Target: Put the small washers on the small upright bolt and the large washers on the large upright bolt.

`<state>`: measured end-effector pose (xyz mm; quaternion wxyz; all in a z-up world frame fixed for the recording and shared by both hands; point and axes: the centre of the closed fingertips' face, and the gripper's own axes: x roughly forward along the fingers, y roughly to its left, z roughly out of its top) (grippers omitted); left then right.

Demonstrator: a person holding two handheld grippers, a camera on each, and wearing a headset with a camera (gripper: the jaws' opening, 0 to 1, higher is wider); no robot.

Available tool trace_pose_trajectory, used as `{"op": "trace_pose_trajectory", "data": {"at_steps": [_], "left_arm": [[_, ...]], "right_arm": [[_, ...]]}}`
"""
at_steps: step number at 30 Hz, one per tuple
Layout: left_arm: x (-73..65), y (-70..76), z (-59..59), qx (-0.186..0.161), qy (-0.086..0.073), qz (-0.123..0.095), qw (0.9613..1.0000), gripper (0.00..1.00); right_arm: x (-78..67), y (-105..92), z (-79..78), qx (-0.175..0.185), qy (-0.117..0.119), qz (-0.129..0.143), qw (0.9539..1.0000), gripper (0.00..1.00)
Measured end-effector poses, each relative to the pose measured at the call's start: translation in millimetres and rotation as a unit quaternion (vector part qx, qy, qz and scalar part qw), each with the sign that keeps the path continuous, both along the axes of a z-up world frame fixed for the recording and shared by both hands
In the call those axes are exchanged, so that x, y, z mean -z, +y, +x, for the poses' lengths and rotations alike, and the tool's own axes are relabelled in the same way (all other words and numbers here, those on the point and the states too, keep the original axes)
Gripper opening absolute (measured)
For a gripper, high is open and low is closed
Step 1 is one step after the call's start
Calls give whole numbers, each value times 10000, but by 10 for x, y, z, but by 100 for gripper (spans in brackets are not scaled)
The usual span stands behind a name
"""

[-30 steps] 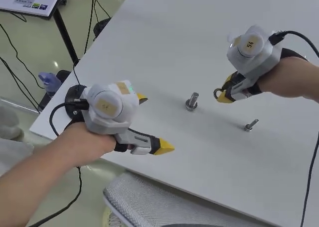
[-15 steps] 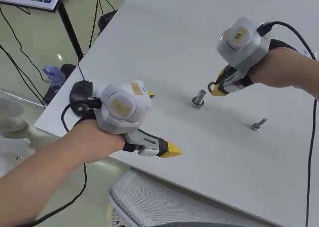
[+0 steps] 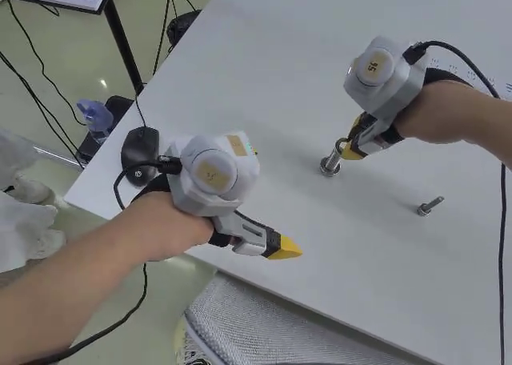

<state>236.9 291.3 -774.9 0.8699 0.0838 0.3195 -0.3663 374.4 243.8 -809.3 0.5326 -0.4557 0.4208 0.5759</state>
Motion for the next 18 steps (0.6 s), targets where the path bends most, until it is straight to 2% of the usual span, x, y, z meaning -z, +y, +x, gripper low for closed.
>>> {"op": "trace_pose_trajectory", "data": {"at_steps": [18], "left_arm": [[16, 0, -6, -6, 72, -102, 9999, 95]], "right_arm": [[71, 16, -30, -190, -32, -219, 9996, 22]]}}
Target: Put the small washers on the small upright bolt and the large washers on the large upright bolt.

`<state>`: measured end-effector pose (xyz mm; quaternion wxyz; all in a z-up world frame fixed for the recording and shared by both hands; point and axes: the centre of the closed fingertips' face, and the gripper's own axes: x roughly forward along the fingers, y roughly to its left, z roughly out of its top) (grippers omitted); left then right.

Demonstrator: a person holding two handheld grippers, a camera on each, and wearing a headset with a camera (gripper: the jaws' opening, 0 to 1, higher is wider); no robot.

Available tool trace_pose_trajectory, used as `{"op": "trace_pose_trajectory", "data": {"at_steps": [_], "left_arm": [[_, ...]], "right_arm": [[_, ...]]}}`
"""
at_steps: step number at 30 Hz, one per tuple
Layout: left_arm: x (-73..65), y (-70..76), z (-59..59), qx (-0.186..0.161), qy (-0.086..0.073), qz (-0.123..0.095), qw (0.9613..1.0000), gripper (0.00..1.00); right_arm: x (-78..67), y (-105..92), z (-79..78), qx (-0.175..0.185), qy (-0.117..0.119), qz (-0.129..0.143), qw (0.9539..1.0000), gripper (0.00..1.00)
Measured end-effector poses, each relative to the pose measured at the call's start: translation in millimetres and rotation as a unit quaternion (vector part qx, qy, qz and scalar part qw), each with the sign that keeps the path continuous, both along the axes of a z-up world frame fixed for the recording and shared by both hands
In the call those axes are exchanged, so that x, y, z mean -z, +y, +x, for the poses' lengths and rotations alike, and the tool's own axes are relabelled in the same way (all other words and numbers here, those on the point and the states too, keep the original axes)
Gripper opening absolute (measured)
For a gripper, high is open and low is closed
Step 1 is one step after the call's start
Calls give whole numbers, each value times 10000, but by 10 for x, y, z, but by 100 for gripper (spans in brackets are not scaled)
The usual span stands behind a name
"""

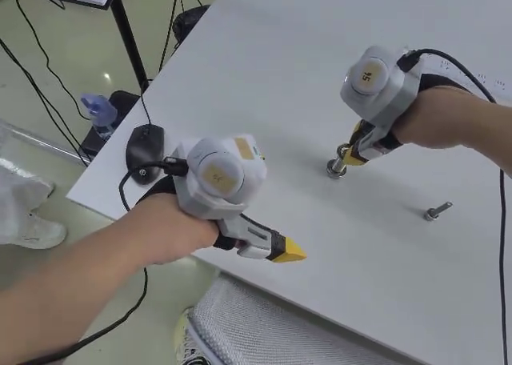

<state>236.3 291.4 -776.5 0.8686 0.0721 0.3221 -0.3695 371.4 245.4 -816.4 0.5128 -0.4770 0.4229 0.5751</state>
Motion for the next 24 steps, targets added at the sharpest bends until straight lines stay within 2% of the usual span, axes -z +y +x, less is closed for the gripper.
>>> {"op": "trace_pose_trajectory", "data": {"at_steps": [9, 24], "left_arm": [[1, 15, -3, -19, 22, -29, 10000, 93], [-19, 61, -24, -71, 23, -82, 9999, 91]], "right_arm": [[46, -11, -37, -47, 2, -99, 9999, 22], [202, -31, -105, -45, 40, -258, 9996, 22]]}}
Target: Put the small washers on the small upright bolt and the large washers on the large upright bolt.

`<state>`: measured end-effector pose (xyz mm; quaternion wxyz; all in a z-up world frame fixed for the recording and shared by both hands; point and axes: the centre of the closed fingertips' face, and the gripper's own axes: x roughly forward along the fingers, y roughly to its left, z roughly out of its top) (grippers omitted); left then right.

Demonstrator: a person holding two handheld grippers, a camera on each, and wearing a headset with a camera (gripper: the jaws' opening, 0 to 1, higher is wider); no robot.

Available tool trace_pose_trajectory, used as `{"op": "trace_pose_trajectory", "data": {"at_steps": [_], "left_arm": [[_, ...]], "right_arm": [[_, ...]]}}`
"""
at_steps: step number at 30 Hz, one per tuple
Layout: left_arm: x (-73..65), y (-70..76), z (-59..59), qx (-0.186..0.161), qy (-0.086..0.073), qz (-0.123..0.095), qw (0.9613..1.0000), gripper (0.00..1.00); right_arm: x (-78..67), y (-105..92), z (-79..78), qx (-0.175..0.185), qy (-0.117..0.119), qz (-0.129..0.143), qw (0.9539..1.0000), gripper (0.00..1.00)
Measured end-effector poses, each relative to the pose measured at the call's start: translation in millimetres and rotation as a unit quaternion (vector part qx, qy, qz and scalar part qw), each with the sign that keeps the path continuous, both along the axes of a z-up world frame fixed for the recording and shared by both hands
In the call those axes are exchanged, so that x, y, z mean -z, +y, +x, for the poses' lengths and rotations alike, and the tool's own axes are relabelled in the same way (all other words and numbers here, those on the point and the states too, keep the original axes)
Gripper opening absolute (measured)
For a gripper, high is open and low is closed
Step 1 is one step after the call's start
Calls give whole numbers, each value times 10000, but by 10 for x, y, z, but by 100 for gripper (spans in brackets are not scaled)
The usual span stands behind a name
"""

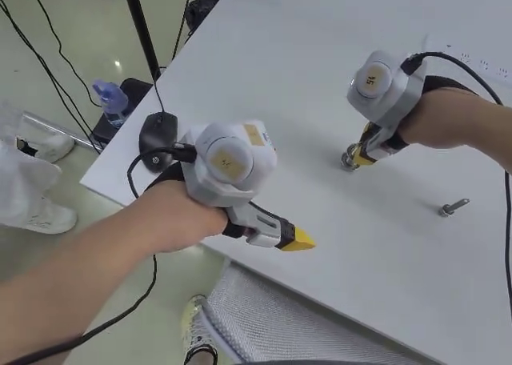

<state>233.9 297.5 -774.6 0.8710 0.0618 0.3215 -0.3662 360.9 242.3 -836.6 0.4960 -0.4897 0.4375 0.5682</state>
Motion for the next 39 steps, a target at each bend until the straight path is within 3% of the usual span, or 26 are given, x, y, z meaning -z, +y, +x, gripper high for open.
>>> {"op": "trace_pose_trajectory", "data": {"at_steps": [12, 39], "left_arm": [[41, 40, -49, -9, 60, -5, 10000, 90], [48, 38, -84, 60, 108, -8, 9999, 87]], "right_arm": [[142, -14, -39, 73, 40, -45, 10000, 22], [181, -40, -33, 172, 34, -66, 9998, 24]]}}
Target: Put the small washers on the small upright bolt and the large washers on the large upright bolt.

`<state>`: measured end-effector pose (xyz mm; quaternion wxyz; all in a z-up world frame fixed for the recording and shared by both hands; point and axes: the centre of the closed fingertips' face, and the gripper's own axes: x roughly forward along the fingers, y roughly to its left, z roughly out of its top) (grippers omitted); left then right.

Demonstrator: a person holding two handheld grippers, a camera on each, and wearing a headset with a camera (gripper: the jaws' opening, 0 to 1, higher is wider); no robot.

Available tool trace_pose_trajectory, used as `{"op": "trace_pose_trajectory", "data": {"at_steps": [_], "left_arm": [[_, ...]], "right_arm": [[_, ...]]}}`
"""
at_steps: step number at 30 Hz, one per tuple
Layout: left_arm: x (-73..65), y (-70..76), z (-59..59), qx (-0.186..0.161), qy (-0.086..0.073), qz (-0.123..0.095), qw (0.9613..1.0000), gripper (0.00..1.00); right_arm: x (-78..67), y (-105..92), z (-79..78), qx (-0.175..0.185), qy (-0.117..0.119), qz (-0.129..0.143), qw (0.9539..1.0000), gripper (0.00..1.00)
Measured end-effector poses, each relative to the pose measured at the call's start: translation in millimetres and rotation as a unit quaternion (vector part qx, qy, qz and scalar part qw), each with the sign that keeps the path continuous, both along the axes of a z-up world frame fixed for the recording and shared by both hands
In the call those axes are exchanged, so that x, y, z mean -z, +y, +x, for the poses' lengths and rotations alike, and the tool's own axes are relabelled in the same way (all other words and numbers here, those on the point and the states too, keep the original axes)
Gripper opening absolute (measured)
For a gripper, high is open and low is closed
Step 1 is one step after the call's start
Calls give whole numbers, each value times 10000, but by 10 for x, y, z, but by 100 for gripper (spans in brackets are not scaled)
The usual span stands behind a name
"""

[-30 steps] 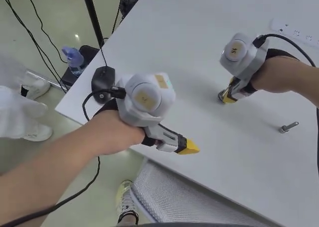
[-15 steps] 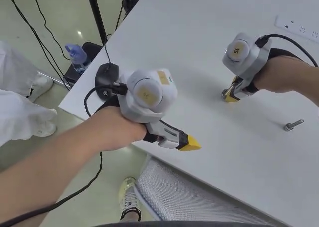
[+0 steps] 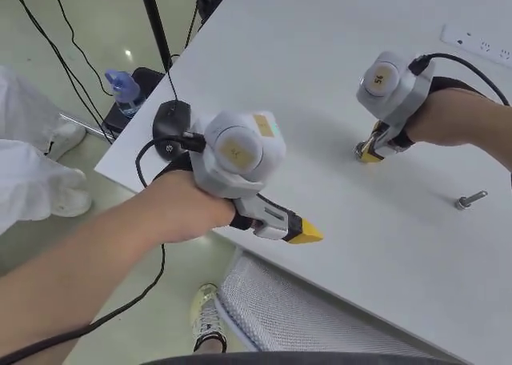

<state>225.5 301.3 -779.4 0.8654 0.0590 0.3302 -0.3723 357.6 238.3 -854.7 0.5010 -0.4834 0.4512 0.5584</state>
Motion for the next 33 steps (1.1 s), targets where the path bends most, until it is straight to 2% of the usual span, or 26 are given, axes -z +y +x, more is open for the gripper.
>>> {"op": "trace_pose_trajectory", "data": {"at_steps": [5, 16, 20, 26, 31, 33], "left_arm": [[6, -10, -16, 38, 6, 25, 10000, 86], [-10, 27, -17, 43, -4, 49, 10000, 86], [-20, 23, -13, 44, -12, 43, 10000, 86], [-40, -18, -4, 58, -14, 21, 10000, 87], [-57, -36, -6, 111, -17, 80, 9999, 87], [-81, -37, 9, 91, -38, 66, 9999, 87]], "right_arm": [[7, 2, -5, -29, 16, 8, 10000, 25], [-28, 69, 5, -12, 61, 276, 9996, 39], [-101, 100, 11, -113, 25, 410, 9991, 41], [-283, 165, 44, -70, -56, 785, 9969, 44], [-431, 135, 46, -105, -163, 991, 9949, 45], [-424, 108, 73, -124, -193, 1136, 9933, 47]]}}
